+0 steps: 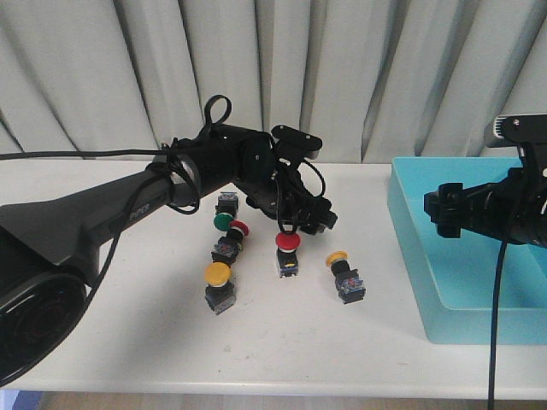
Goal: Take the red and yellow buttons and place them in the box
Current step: 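Reach the left gripper down and grasp the red-capped button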
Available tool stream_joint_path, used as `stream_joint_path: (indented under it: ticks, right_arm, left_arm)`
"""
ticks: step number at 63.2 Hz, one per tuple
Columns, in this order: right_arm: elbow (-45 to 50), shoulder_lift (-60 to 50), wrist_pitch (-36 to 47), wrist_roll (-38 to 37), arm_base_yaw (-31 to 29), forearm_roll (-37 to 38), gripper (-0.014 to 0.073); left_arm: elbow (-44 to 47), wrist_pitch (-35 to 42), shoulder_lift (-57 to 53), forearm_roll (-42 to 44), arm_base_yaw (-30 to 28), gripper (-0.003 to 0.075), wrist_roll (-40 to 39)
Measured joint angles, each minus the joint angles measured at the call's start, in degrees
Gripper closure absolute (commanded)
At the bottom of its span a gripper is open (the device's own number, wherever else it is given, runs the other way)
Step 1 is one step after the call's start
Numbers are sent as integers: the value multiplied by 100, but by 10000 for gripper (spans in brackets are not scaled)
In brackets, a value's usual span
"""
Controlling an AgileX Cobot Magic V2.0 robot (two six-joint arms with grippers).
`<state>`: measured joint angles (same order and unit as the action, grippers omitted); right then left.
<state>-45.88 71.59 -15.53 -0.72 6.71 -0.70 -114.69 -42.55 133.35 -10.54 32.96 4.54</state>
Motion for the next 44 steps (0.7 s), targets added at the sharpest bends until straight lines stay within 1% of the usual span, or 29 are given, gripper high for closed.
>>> stream_joint_path:
  ticks: [12,20,28,44]
  right_arm:
    - [0,0,2,0,0,-74,-70]
    - [0,0,7,0,0,-136,-66]
    - [0,0,7,0,0,-151,-62]
    - [0,0,7,0,7,-153,-55]
  left_arm:
    - [-11,-309,92,90,-5,134,-94]
    - [-11,-596,107,350,-5,134,-159]
    - [-17,-687,107,474,-5,134,-337]
    - [-17,-744,107,491,-5,134,-400]
